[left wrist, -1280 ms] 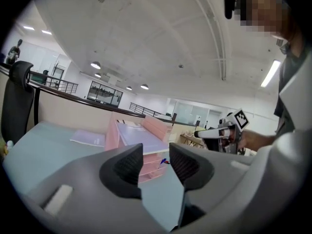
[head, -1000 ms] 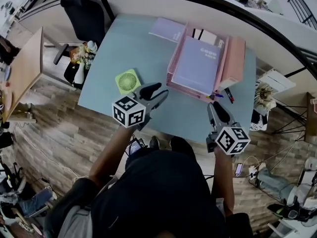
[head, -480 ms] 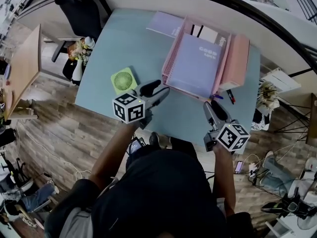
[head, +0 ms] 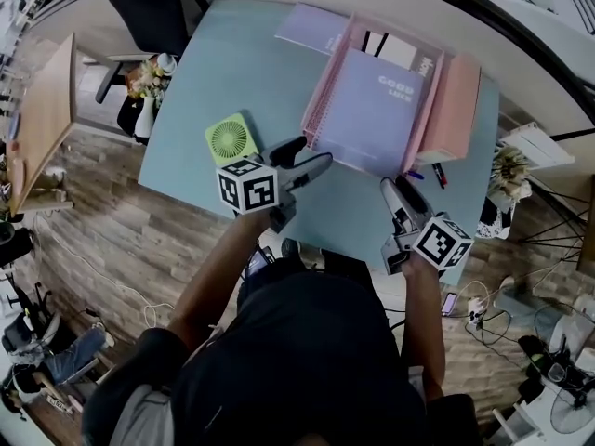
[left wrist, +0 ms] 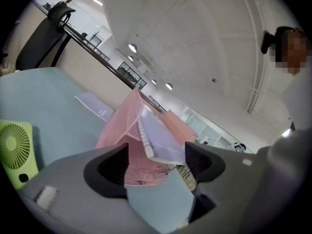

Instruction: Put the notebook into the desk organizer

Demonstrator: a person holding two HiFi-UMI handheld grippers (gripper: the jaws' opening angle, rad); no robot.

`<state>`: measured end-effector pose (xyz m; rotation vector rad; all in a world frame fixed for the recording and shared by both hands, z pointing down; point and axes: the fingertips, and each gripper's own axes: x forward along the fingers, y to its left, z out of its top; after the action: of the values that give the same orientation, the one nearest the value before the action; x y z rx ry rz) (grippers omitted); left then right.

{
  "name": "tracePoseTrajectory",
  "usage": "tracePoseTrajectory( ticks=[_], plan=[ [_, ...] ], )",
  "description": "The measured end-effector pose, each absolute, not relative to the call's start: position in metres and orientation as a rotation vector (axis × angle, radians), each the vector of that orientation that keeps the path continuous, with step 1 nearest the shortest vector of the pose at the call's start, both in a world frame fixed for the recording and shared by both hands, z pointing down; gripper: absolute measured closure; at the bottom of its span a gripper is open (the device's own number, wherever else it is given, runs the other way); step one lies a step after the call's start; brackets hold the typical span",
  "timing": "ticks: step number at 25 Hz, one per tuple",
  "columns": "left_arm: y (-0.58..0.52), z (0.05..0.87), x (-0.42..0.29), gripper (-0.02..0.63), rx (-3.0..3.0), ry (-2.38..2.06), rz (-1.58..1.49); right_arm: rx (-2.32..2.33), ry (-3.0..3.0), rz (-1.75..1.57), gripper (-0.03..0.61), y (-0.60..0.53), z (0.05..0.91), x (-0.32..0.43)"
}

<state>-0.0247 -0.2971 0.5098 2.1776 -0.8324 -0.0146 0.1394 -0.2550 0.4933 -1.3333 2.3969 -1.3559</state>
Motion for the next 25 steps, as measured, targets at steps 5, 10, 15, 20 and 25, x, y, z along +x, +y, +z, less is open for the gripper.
tracePoseTrajectory(
  ticks=[5,10,15,20,25],
  plan=[
    [-0.305,0.520,-0.026,0.225,2.122,-0.851,-0.032,-1.305,2.354,-1.411,0.347,-0.261,0.501,0.139],
    [-0.308,0.524,-0.025,0.226,2.104,-0.869,-0.017,-1.269,2.329,-1.461,0.348,-0.260,0.505,0.137],
    [-0.309,0.528,-0.028,0.296,2.085,-0.893,-0.009,-1.247,2.301,-1.542,0.353,-0.262,0.512,0.132],
    [-0.308,0.520,-0.026,0.438,2.087,-0.868,-0.047,-1.177,2.287,-1.580,0.508,-0.261,0.508,0.126],
    [-0.306,0.513,-0.026,0.476,2.104,-0.872,-0.043,-1.159,2.306,-1.555,0.537,-0.260,0.496,0.121]
  ],
)
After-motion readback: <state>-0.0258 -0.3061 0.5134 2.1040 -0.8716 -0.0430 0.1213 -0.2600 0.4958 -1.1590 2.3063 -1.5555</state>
